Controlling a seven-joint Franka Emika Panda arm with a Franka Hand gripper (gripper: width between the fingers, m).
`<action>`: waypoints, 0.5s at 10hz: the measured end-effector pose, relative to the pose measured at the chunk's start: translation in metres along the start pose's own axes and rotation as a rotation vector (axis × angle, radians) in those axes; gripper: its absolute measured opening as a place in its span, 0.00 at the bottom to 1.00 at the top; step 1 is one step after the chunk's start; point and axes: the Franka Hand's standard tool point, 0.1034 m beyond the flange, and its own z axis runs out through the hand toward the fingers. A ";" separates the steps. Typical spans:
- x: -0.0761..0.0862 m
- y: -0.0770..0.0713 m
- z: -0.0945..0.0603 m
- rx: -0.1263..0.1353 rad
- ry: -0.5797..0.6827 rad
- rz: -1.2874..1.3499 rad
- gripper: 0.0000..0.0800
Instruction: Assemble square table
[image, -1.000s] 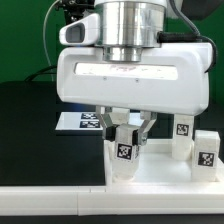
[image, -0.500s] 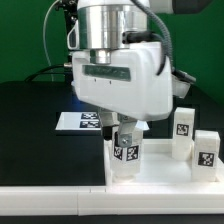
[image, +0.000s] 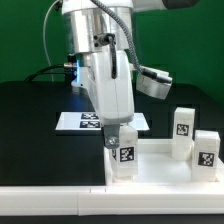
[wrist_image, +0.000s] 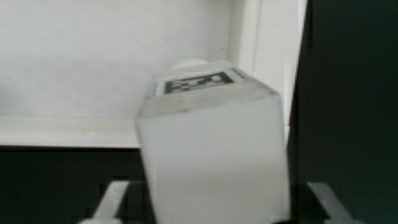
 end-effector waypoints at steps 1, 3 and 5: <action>-0.006 -0.003 -0.003 -0.017 0.018 -0.107 0.49; -0.024 -0.011 -0.008 -0.025 0.054 -0.488 0.78; -0.027 -0.008 -0.009 -0.029 0.049 -0.647 0.80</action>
Offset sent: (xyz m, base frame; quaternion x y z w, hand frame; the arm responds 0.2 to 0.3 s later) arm -0.0105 0.0337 0.0036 -0.0221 -0.0466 -0.3896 0.9196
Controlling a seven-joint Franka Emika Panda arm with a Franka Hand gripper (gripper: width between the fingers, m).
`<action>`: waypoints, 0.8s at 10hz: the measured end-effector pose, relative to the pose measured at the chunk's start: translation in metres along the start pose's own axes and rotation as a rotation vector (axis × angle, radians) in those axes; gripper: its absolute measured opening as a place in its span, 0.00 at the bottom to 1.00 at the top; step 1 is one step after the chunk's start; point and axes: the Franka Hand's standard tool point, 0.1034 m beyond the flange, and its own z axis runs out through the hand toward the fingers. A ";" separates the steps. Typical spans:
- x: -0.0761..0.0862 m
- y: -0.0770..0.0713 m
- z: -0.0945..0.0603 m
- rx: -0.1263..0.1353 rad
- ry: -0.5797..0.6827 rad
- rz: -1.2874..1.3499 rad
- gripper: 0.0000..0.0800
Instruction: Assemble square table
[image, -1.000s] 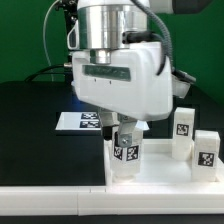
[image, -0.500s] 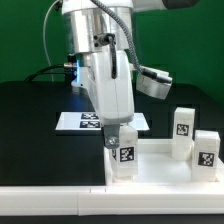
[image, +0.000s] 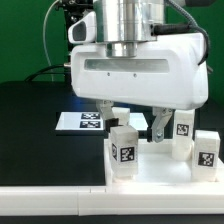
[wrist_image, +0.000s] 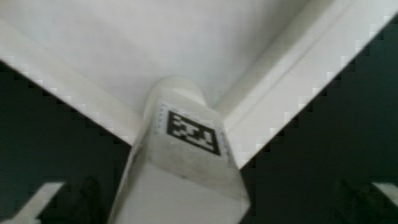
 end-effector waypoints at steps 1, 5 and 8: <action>0.001 0.001 0.001 -0.002 0.000 -0.033 0.80; 0.002 0.000 0.008 -0.015 0.024 -0.553 0.81; -0.002 0.000 0.010 -0.035 0.012 -0.699 0.78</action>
Offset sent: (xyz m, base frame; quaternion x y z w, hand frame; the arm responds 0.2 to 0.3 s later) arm 0.0141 0.0054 -0.0110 0.0480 0.0342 -0.4730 0.8791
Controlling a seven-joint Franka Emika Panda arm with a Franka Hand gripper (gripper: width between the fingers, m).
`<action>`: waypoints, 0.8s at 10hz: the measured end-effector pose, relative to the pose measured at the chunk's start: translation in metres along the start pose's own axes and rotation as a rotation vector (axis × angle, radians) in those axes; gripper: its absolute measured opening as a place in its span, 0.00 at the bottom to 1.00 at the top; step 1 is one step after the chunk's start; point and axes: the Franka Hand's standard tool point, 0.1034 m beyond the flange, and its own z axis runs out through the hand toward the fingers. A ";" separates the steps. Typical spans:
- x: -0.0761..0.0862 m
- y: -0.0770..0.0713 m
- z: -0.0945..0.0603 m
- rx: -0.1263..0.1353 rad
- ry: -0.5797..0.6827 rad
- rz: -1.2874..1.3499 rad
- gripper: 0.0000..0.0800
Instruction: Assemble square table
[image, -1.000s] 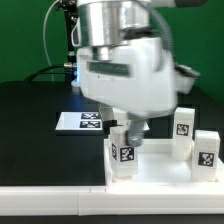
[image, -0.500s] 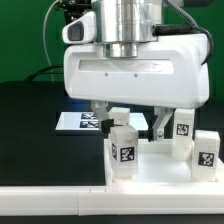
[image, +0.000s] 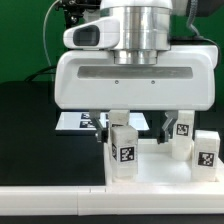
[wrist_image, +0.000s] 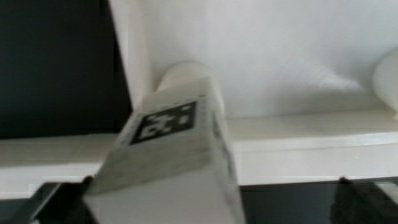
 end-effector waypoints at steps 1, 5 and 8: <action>0.000 0.000 0.000 0.000 0.000 0.012 0.78; 0.001 0.006 0.002 -0.009 0.001 0.262 0.36; 0.001 0.013 0.003 -0.002 -0.012 0.722 0.36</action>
Offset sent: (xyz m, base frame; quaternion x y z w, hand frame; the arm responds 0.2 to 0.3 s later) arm 0.0000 0.0000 0.0000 0.0000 0.0000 0.1938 0.9810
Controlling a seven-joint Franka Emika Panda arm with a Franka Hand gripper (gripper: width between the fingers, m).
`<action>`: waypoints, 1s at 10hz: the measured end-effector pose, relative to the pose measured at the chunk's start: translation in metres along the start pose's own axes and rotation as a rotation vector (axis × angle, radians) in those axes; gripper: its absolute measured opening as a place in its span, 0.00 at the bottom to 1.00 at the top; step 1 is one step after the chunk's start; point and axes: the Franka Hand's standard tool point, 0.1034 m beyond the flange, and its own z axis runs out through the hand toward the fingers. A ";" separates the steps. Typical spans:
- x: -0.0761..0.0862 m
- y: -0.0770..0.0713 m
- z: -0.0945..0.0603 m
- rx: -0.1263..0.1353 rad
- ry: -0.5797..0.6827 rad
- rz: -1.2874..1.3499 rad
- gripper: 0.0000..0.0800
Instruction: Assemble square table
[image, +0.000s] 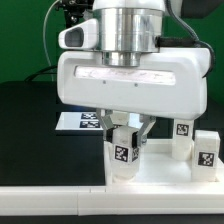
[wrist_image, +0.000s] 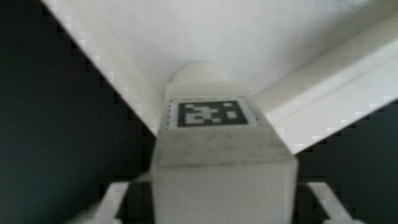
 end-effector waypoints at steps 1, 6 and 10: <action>-0.002 0.003 0.000 0.001 -0.027 0.166 0.36; 0.002 0.005 -0.002 -0.030 -0.198 0.660 0.36; 0.003 0.010 0.001 -0.037 -0.209 1.011 0.36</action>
Offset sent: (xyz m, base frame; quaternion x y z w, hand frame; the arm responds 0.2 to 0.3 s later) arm 0.0206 0.0014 0.0029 0.0430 -0.1660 0.2571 0.9510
